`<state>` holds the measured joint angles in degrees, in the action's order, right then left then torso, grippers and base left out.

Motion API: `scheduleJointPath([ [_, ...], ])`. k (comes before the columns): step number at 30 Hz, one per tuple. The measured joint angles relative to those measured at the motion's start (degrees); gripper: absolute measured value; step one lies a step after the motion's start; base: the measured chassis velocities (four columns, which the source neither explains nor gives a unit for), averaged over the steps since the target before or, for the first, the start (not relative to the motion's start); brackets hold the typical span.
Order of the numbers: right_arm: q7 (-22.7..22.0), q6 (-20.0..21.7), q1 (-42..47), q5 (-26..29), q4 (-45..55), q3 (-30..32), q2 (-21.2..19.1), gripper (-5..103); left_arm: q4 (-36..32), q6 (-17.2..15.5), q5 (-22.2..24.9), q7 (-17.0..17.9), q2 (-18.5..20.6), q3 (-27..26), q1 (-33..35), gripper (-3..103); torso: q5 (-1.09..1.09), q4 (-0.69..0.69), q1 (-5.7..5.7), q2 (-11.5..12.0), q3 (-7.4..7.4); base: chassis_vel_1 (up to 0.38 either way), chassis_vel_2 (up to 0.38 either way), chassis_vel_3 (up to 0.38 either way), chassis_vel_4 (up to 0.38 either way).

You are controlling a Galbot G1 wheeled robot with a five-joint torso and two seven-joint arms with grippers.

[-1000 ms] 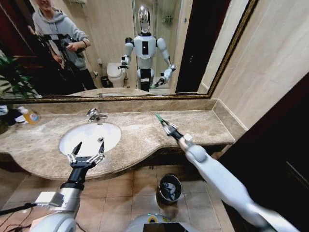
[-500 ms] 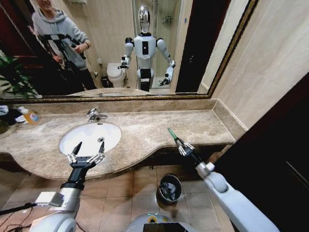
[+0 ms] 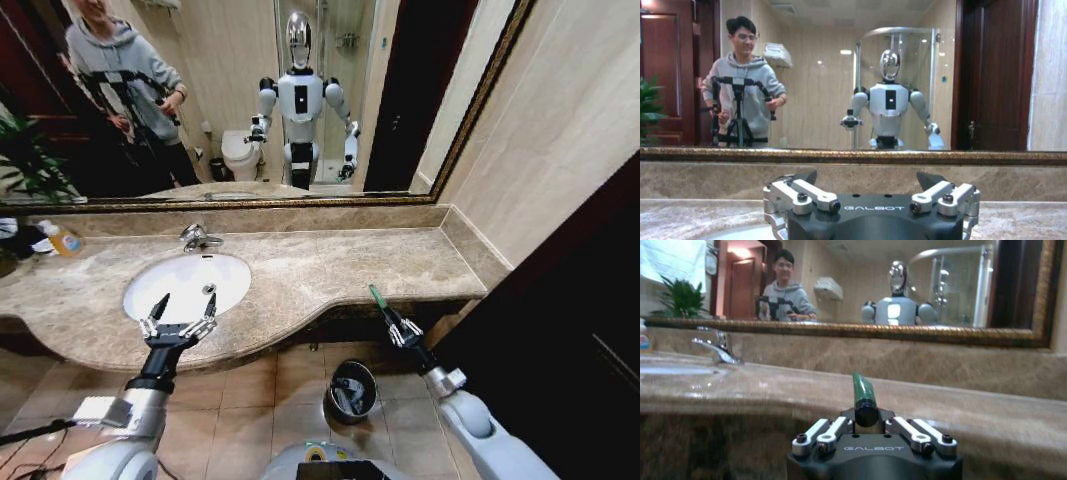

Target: Pick up the trash from the sink and place it in the trash bin.

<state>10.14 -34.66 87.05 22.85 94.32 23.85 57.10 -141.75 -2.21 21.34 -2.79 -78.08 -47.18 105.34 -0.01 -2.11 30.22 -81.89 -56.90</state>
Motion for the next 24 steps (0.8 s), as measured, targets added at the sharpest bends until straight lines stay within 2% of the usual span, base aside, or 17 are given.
scheduleJointPath([
  [5,-0.57,-3.41,2.73,-2.74,-4.24,-0.87,2.27,20,0.0,0.0,0.0,0.0,0.0,0.0,0.0,100,0.01,0.0,0.0,0.0,0.0,0.0,0.0,0.0,0.0],
  [6,-2.14,-3.83,4.08,-4.95,-6.53,-1.56,3.22,20,0.0,0.0,0.0,0.0,0.0,0.0,0.0,100,0.02,0.0,0.0,0.0,0.0,0.0,0.0,0.0,0.0],
  [17,-6.81,-3.66,5.53,-6.97,-13.86,-6.93,4.57,20,0.0,0.0,0.0,0.0,0.0,0.0,0.0,100,0.0,0.0,0.0,0.0,0.0,0.0,0.0,0.0,0.0],
  [19,-6.95,-2.52,5.07,-6.31,-14.49,-7.97,4.75,20,0.0,0.0,0.0,0.0,0.0,0.0,0.0,100,0.0,0.0,0.0,0.0,0.0,0.0,0.0,0.0,0.0],
  [21,-7.51,1.33,3.68,-5.61,-15.54,-9.25,5.32,20,0.0,0.0,0.0,0.0,0.0,0.0,0.0,100,0.0,0.01,0.0,0.0,0.0,0.0,0.0,0.0,0.0],
  [23,-7.75,6.32,2.12,-5.88,-16.45,-10.12,6.03,20,0.0,0.0,0.0,0.0,0.0,0.0,0.0,100,0.0,0.0,0.0,0.0,0.0,0.0,0.0,0.0,0.0],
  [24,-6.92,12.69,-0.08,-6.59,-17.99,-11.4,6.48,20,0.0,0.0,0.0,0.0,0.0,0.0,0.0,100,0.0,0.0,0.0,0.0,0.0,0.0,0.0,0.0,0.0],
])
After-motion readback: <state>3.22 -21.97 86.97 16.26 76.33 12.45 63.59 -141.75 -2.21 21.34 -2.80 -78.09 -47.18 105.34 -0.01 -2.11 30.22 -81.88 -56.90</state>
